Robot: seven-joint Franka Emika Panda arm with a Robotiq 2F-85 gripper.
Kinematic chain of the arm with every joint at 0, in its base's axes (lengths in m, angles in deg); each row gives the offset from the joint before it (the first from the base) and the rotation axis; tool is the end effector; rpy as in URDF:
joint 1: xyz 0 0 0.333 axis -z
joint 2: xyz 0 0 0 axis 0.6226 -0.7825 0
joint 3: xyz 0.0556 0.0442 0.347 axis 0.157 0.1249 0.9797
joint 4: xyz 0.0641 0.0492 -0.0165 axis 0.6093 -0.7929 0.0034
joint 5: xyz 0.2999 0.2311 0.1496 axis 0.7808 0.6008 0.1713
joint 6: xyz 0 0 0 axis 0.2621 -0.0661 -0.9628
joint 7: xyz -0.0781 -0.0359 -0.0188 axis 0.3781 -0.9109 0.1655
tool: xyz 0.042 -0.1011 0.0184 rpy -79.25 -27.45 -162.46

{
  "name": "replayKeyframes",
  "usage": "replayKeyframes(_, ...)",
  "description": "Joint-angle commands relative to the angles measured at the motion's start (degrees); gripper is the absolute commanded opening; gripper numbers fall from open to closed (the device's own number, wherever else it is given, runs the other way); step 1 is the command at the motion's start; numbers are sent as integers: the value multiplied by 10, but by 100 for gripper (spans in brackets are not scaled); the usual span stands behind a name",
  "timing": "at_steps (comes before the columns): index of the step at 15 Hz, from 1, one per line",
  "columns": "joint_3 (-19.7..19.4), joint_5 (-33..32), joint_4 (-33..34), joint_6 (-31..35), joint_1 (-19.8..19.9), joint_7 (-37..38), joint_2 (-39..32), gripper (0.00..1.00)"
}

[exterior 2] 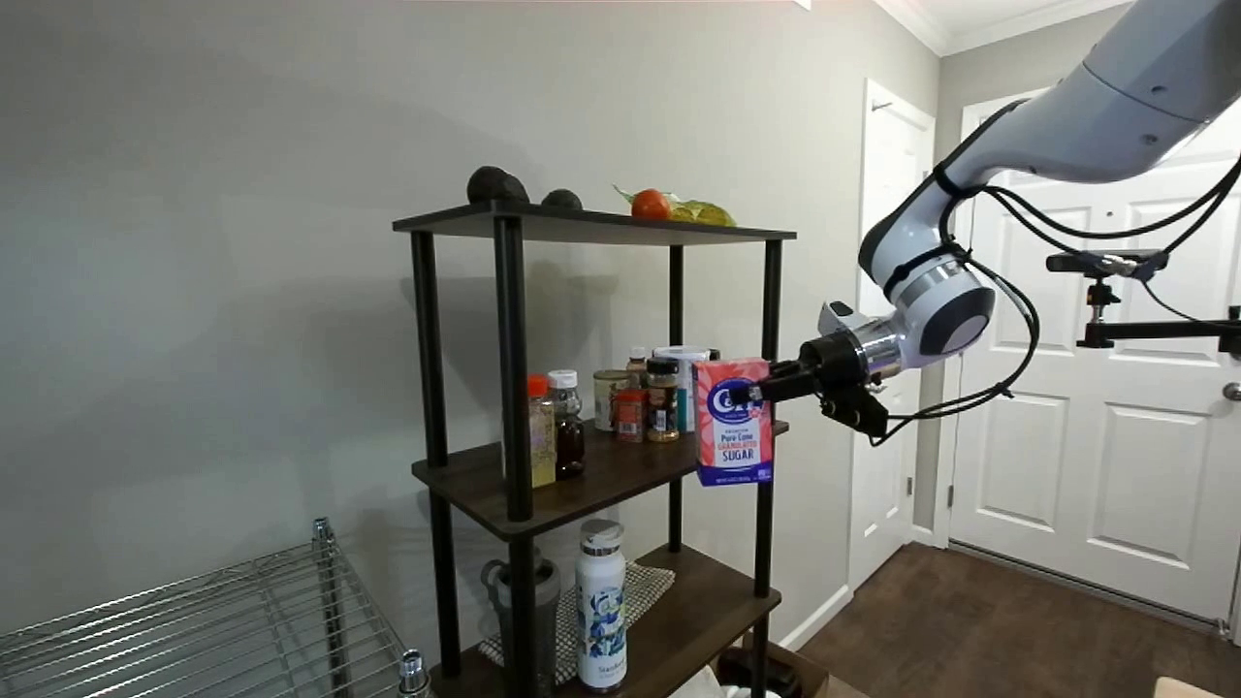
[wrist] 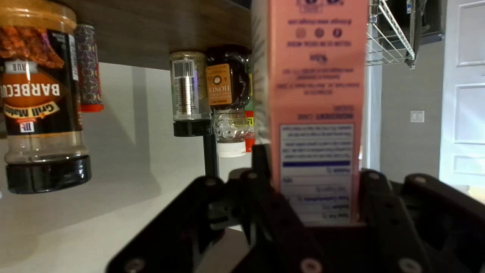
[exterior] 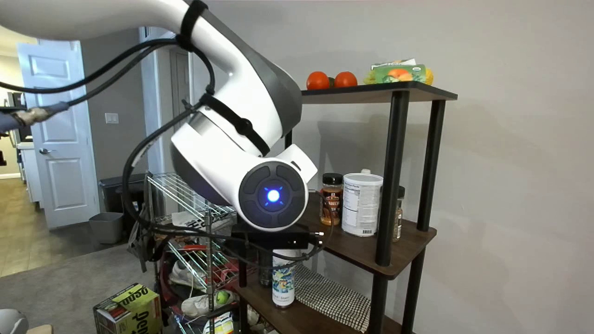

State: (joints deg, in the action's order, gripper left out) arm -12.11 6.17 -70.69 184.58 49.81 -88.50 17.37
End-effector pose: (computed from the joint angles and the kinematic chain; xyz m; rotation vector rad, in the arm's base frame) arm 0.4621 -0.1237 0.3934 -1.8725 -0.9535 -1.4038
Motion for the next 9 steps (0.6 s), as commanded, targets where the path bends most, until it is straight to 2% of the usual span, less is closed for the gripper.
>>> replayKeyframes(1,-6,-21,-36,-27,15,1,54,15)
replayKeyframes(9,-6,-26,-81,-53,24,3,106,15)
